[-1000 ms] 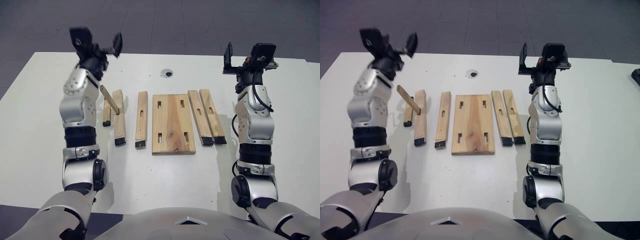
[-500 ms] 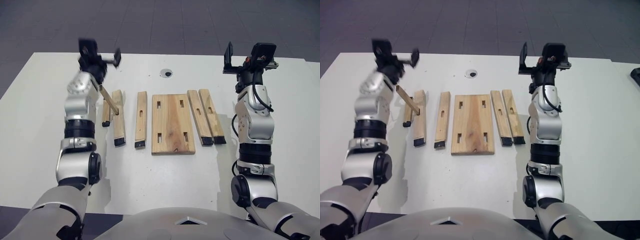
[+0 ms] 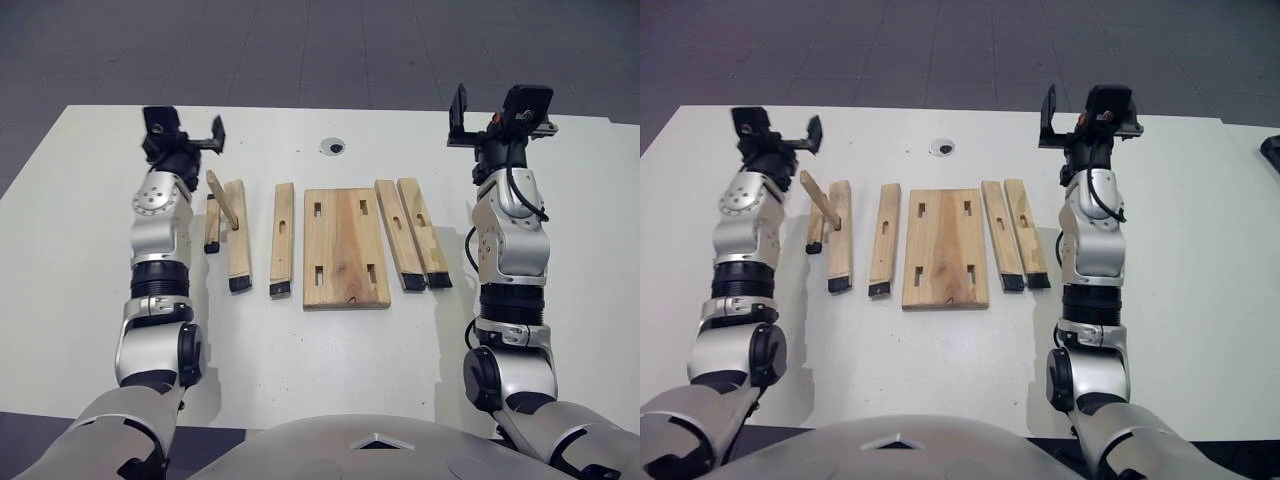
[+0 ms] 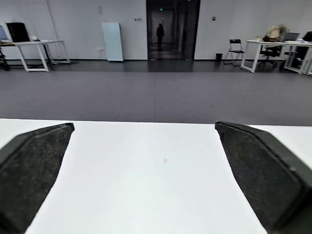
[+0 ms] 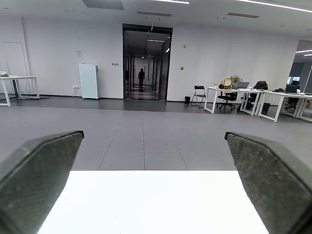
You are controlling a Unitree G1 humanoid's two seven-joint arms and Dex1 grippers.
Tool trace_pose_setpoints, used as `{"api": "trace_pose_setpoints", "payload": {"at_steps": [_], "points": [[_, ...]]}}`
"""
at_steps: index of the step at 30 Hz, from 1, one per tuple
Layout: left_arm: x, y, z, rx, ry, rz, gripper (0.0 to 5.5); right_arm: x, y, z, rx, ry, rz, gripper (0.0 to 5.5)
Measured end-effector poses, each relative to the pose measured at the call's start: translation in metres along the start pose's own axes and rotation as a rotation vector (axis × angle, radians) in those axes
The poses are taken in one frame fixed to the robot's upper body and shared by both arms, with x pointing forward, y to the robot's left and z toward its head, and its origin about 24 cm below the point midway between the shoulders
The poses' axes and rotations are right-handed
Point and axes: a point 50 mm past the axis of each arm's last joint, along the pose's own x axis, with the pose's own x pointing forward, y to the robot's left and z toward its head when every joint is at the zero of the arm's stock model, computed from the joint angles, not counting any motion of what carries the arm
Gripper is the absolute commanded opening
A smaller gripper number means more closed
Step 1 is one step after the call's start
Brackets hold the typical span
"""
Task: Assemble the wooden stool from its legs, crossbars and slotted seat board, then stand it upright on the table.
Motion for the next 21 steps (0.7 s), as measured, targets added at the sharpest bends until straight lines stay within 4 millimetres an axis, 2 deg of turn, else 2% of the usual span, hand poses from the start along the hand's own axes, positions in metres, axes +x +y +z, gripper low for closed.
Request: {"api": "trace_pose_setpoints", "payload": {"at_steps": [2,5,9,11,16,21], "points": [[-0.010,0.009,0.017,0.001,-0.067,0.014,5.38,0.000,0.000,0.000,-0.001,0.000,0.000,5.40],[-0.032,0.009,0.036,0.000,-0.131,-0.048,5.38,-0.001,-0.001,-0.001,-0.003,0.003,-0.004,5.40],[-0.071,-0.004,0.041,-0.013,-0.108,-0.153,5.38,-0.007,-0.009,-0.005,-0.014,0.012,-0.027,5.40],[-0.100,-0.018,0.031,-0.012,-0.030,-0.226,5.38,-0.013,-0.017,-0.007,-0.024,0.012,-0.054,5.40],[-0.171,-0.043,-0.023,-0.049,0.306,-0.343,5.38,-0.028,-0.031,-0.011,-0.043,0.029,-0.105,5.40],[-0.196,-0.049,-0.048,-0.017,0.448,-0.354,5.38,-0.031,-0.030,-0.011,-0.045,0.037,-0.106,5.40]]}}
